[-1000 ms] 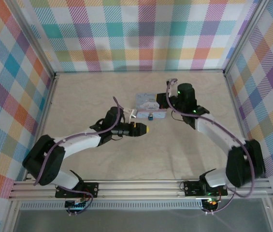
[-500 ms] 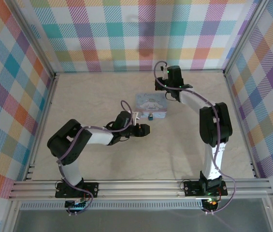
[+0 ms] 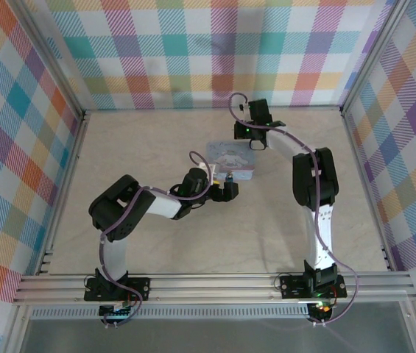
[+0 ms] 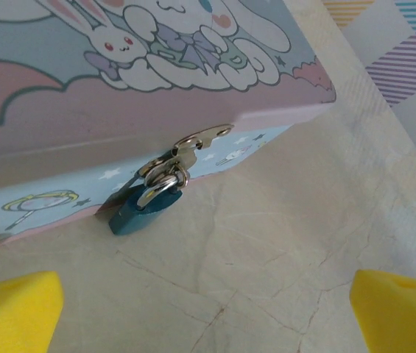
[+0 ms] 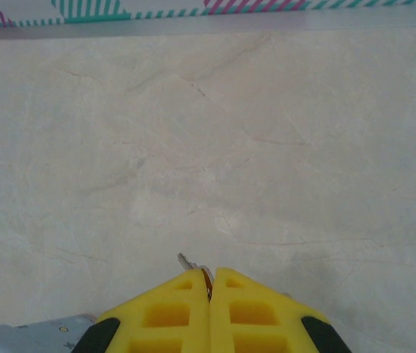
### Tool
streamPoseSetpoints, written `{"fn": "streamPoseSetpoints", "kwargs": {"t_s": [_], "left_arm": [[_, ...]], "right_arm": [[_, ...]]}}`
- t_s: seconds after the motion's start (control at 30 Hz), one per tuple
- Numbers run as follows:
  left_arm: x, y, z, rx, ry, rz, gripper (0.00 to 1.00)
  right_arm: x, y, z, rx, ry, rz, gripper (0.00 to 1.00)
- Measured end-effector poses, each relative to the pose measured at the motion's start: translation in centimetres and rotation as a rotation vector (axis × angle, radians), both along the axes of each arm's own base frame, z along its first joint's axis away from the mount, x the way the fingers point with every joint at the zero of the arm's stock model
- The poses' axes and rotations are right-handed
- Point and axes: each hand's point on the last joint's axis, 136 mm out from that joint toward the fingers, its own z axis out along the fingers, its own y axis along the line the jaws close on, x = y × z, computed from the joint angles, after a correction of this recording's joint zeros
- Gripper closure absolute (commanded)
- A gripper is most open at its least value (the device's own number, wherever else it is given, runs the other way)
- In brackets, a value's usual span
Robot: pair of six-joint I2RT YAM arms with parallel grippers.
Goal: Unlock a padlock with a key
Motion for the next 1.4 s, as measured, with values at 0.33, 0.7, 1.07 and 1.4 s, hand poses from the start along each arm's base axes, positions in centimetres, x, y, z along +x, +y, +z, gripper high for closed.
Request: {"fn": "streamPoseSetpoints", "kwargs": {"t_s": [0.33,0.7,1.07,1.4], "left_arm": [[0.7,-0.9,-0.1,0.005,-0.059,-0.022,0.00],[1.0,-2.7,0.1,-0.031,-0.104,-0.099,0.00],[-0.2,-5.0,0.3,-0.061,-0.101,-0.228,0.00],[1.7,-4.8,0.5,-0.124,-0.021,-0.132,0.00]], "right_arm": [[-1.8,0.5,-2.7,-0.015,0.056,0.049,1.00],[-2.6,0.1,-1.9,-0.004,-0.012,0.039,1.00],[-3.5,1.8,-0.9,0.010,-0.067,0.066,1.00],[-4.3,1.4,-0.2,-0.014,-0.049,0.058,1.00]]}}
